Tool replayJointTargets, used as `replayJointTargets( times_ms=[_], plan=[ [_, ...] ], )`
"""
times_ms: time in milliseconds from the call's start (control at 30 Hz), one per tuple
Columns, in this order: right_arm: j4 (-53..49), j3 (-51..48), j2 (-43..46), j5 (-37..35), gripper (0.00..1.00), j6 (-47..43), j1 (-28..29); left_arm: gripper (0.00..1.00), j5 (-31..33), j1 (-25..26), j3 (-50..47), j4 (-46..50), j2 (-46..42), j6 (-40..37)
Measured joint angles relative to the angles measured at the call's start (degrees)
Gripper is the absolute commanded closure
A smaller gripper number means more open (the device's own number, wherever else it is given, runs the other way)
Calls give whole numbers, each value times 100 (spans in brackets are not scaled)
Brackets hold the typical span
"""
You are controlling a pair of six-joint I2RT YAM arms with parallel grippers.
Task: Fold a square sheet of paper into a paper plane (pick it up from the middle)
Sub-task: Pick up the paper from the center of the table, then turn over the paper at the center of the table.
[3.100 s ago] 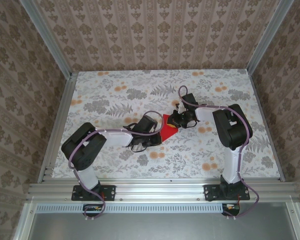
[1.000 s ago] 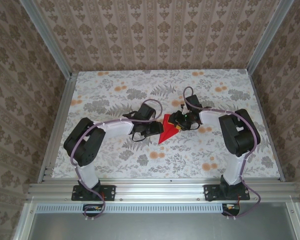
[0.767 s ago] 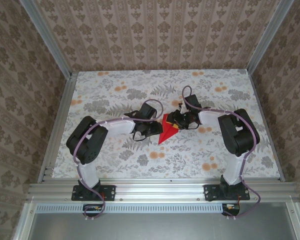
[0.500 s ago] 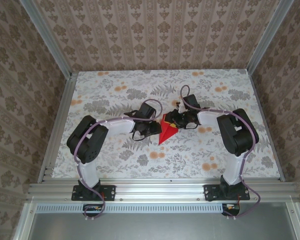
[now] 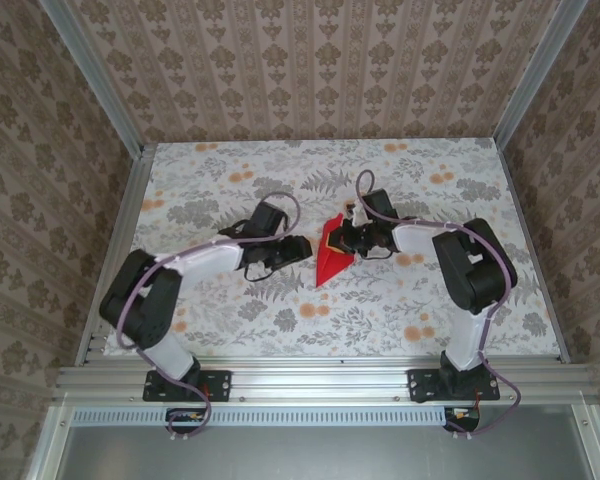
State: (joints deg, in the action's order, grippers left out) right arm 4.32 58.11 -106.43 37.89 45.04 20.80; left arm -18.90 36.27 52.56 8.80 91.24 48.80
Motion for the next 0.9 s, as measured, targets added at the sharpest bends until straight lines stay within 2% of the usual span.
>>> replayJointTargets(
  times_ms=[233, 433, 533, 700, 900],
  plan=[
    [1045, 0, 787, 800, 92, 883, 0, 16, -1038, -584, -531, -535, -1353, 205],
    [2361, 0, 898, 1423, 91, 2039, 48, 15, -1897, -750, -533, -1266, -1676, 494],
    [2800, 0, 898, 1587, 91, 2446, 81, 22, -2124, -750, -533, -1523, -1672, 673],
    [3086, 0, 898, 1746, 91, 2771, 133, 44, -2319, -750, -535, -1803, -1672, 881],
    [3265, -7, 898, 1834, 90, 2929, 140, 63, -2398, -750, -619, -2096, -1650, 1095]
  ],
)
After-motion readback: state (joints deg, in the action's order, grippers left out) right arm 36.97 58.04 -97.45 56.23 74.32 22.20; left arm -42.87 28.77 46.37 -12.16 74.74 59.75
